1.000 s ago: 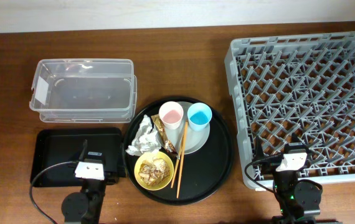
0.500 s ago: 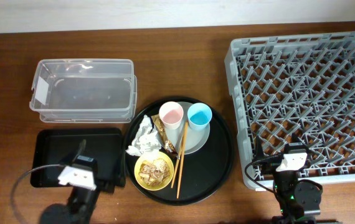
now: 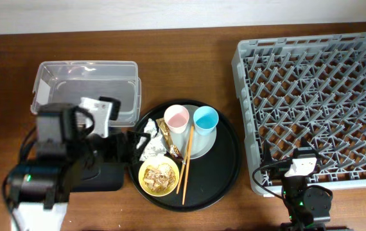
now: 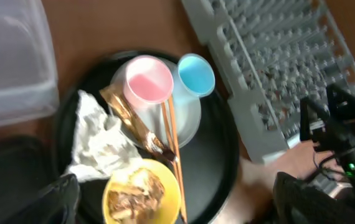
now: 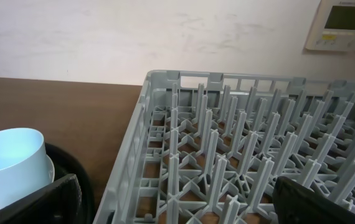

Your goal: Sort waste into correct bins and load items into the dishwasher rack

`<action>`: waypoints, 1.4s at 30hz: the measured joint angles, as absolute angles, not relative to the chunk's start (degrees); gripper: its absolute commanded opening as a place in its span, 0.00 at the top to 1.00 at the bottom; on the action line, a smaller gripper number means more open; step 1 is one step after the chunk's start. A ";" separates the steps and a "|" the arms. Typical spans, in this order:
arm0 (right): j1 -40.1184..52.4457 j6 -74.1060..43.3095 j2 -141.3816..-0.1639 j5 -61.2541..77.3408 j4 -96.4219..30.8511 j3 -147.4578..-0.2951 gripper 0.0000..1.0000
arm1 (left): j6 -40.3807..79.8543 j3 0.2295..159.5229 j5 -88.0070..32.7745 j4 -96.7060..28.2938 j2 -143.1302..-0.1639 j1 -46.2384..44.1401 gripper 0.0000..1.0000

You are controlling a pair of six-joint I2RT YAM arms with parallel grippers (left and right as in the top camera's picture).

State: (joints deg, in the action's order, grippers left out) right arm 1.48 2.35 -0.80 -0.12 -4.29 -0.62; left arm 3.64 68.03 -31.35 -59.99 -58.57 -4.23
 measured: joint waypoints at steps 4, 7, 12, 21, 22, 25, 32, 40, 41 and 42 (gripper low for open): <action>1.48 2.37 -0.80 -0.12 -4.29 -0.62 0.01 | 8.47 66.35 -26.09 -60.05 -64.99 -11.42 0.01; 1.48 2.37 -0.80 -0.12 -4.29 -0.62 0.02 | 17.08 65.82 -15.11 -59.99 -67.57 -18.44 0.01; 1.48 2.37 -0.80 -0.12 -4.29 -0.62 0.01 | 27.53 65.78 -1.06 -56.58 -72.27 -32.29 0.25; 1.48 2.35 -0.80 -0.12 -4.29 -0.62 0.01 | 31.16 65.76 1.06 -52.36 -86.85 -34.87 0.48; 1.48 2.37 -0.80 -0.12 -4.29 -0.62 0.01 | 31.16 65.69 0.67 -50.78 -88.86 -34.87 0.48; 1.48 2.37 -0.80 -0.12 -4.29 -0.62 0.01 | 31.18 65.56 0.23 -45.93 -91.53 -34.87 0.54; 1.48 2.35 -0.80 -0.12 -4.29 -0.62 0.01 | 31.55 65.56 0.23 -44.56 -96.97 -34.87 0.66; 1.48 2.35 -0.80 -0.12 -4.29 -0.62 0.01 | 31.55 65.56 1.56 -43.44 -100.03 -34.87 0.64; 1.48 2.39 -0.80 -0.12 -4.29 -0.62 0.01 | 31.55 65.56 1.78 -43.44 -100.03 -34.87 0.65; 1.48 2.37 -0.80 -0.12 -4.29 -0.62 0.01 | 31.55 65.56 1.98 -43.42 -100.03 -34.87 0.65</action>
State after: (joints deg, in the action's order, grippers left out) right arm 1.48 2.37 -0.80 -0.12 -4.29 -0.62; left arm 31.55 65.56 1.98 -43.42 -100.03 -34.87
